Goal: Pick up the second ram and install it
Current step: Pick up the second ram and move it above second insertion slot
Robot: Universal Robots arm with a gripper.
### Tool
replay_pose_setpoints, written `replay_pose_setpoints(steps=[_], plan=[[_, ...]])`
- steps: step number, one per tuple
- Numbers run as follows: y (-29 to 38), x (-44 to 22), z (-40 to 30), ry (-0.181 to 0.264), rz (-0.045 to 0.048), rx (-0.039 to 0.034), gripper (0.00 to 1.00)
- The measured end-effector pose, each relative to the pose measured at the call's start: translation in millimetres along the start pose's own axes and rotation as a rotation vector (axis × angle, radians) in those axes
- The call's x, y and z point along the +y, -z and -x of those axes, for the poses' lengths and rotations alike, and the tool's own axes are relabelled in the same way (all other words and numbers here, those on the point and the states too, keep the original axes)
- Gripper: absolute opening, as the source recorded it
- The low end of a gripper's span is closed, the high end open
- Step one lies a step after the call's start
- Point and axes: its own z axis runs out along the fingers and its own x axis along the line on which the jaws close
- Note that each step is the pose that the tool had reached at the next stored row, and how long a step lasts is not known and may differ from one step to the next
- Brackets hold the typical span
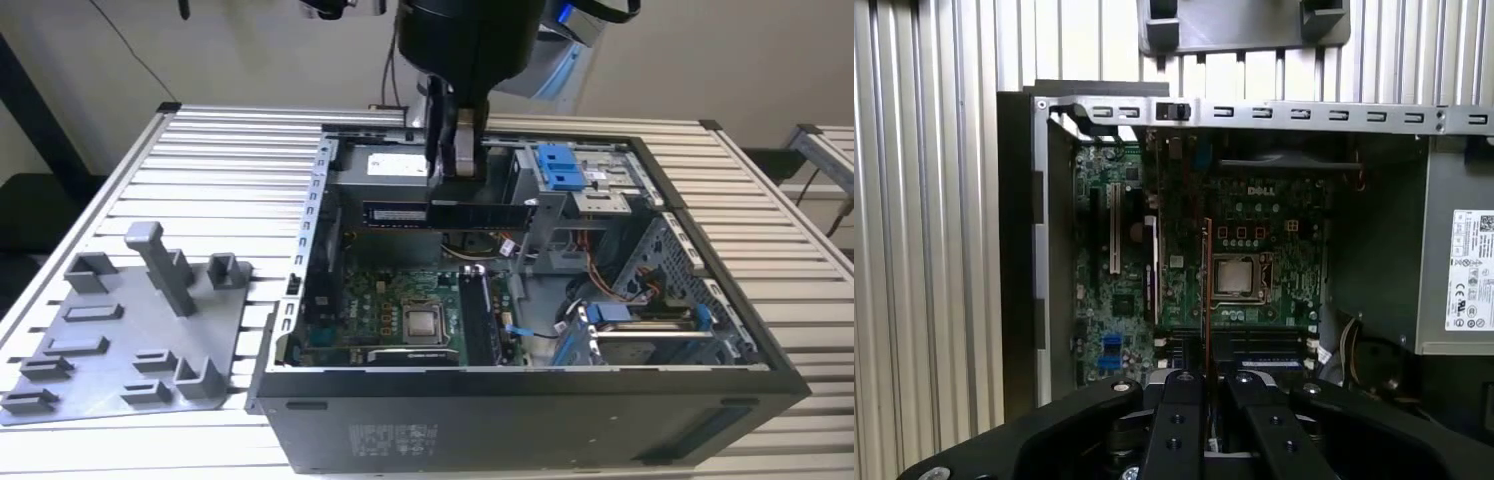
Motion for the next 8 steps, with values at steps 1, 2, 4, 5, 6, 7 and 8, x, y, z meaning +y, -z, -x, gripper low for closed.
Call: replay_pose_setpoints(steps=[1,2,4,5,6,7,8], plan=[[0.0,-1.8,0.0,0.000,0.0000,-0.0001,0.14],[0.0,-3.6,0.0,0.000,0.0000,0.0000,0.14],[0.1,-7.4,0.1,0.000,0.0000,-0.0001,0.14],[0.1,-9.2,0.1,0.000,0.0000,-0.0001,0.14],[0.2,-11.0,0.2,0.000,0.0000,0.0000,0.14],[0.2,-12.9,0.2,0.000,0.0000,0.0000,0.14],[0.2,-14.9,0.2,0.000,0.0000,-0.0002,0.14]])
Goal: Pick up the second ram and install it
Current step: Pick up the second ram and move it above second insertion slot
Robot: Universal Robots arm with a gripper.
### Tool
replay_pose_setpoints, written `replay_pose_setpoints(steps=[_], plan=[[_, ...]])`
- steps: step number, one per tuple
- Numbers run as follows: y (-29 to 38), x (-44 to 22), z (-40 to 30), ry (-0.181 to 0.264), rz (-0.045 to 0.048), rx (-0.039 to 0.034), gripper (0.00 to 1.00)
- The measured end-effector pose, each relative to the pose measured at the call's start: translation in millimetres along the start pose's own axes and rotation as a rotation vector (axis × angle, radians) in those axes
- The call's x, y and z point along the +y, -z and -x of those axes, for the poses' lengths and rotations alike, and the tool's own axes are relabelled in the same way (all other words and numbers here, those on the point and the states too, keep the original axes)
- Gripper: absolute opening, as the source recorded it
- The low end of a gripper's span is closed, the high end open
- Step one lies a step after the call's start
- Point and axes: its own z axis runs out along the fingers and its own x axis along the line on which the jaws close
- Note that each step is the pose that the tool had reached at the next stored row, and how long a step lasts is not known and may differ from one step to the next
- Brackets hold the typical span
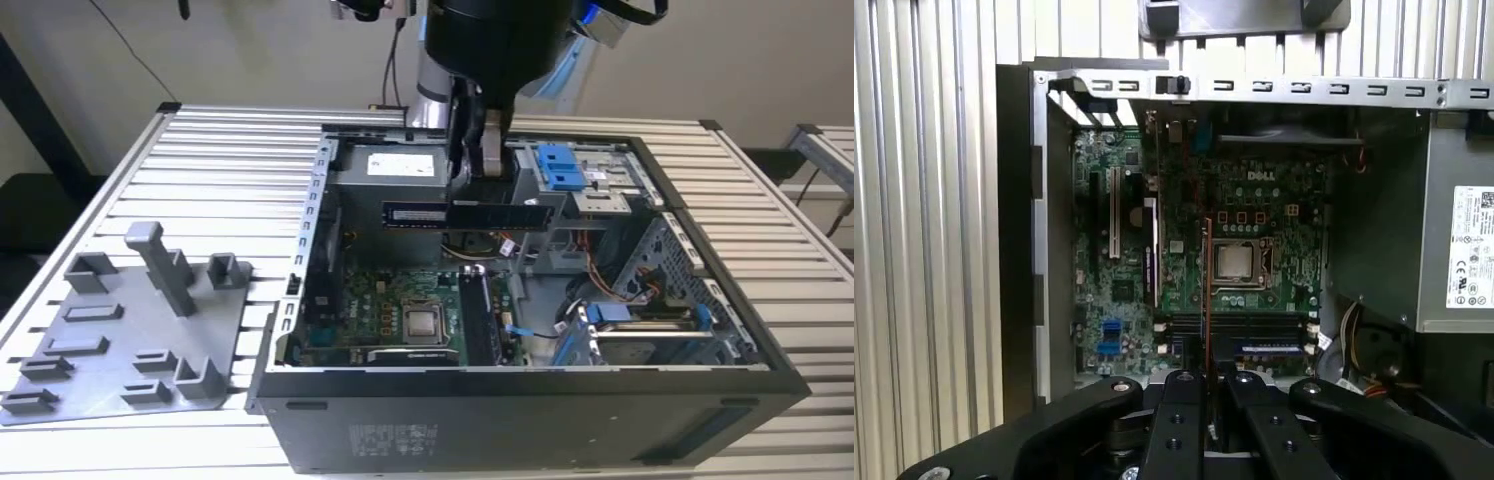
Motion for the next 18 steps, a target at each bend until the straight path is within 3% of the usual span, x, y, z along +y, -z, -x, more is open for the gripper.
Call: replay_pose_setpoints(steps=[8,18], plan=[[0.4,-14.9,0.2,0.000,0.0000,0.0001,0.14],[0.8,-38.2,0.5,0.000,0.0001,0.0002,0.14]])
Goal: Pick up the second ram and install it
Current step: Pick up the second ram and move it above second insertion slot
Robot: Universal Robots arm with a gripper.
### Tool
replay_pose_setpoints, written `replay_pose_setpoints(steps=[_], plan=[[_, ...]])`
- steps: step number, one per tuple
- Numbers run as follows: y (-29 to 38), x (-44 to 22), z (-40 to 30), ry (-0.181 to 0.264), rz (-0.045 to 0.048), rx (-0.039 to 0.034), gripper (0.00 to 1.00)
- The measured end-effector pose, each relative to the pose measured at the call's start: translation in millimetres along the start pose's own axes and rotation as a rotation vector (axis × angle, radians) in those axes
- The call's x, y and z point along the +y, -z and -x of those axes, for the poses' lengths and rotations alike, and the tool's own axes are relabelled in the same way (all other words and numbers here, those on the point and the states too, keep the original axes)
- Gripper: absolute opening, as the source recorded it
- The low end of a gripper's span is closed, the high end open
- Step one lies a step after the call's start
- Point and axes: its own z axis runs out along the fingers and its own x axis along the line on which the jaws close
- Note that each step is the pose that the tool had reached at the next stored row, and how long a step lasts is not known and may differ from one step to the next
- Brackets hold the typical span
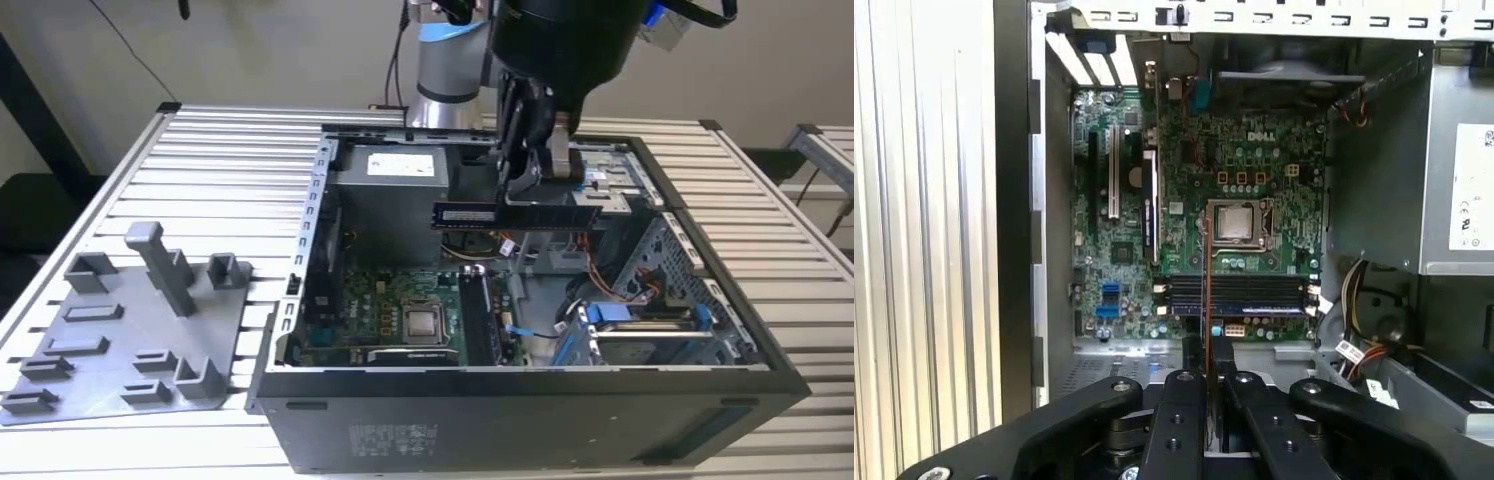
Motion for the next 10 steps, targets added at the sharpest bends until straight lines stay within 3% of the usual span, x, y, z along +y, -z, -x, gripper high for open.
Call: replay_pose_setpoints(steps=[10], plan=[[0.3,-15.5,0.2,0.000,0.0000,-0.0001,0.14]])
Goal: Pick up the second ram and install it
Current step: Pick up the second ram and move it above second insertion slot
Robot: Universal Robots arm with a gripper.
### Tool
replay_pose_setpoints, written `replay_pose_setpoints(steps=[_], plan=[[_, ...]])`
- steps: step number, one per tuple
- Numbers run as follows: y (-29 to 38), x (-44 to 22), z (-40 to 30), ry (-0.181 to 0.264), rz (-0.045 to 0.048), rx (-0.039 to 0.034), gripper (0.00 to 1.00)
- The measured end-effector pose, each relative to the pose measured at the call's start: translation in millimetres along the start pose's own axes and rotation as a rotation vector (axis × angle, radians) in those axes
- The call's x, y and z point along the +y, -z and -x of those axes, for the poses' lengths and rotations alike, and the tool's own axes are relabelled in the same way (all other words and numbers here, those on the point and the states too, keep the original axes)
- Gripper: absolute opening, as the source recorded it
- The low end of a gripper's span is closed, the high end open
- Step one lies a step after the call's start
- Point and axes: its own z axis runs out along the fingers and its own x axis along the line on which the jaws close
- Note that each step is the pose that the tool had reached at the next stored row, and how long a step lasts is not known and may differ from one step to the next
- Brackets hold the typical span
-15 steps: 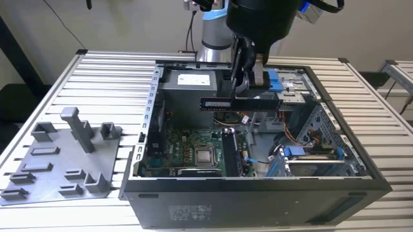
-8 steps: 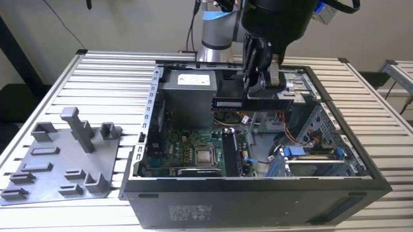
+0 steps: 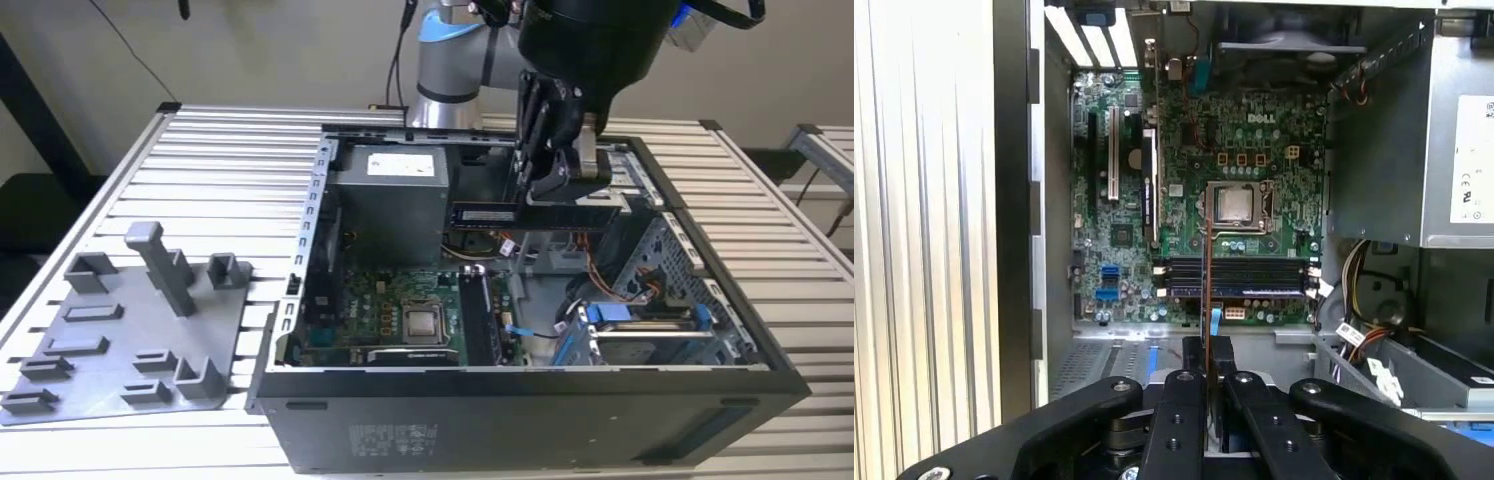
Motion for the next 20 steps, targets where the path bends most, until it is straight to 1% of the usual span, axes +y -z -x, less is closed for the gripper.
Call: replay_pose_setpoints(steps=[4,17,20], plan=[[0.0,-2.3,0.1,-0.001,0.0000,0.0000,0.14],[0.1,-2.6,0.2,-0.002,0.0000,0.0002,0.14],[0.0,-2.5,2.5,-0.002,0.0000,0.0000,0.14]])
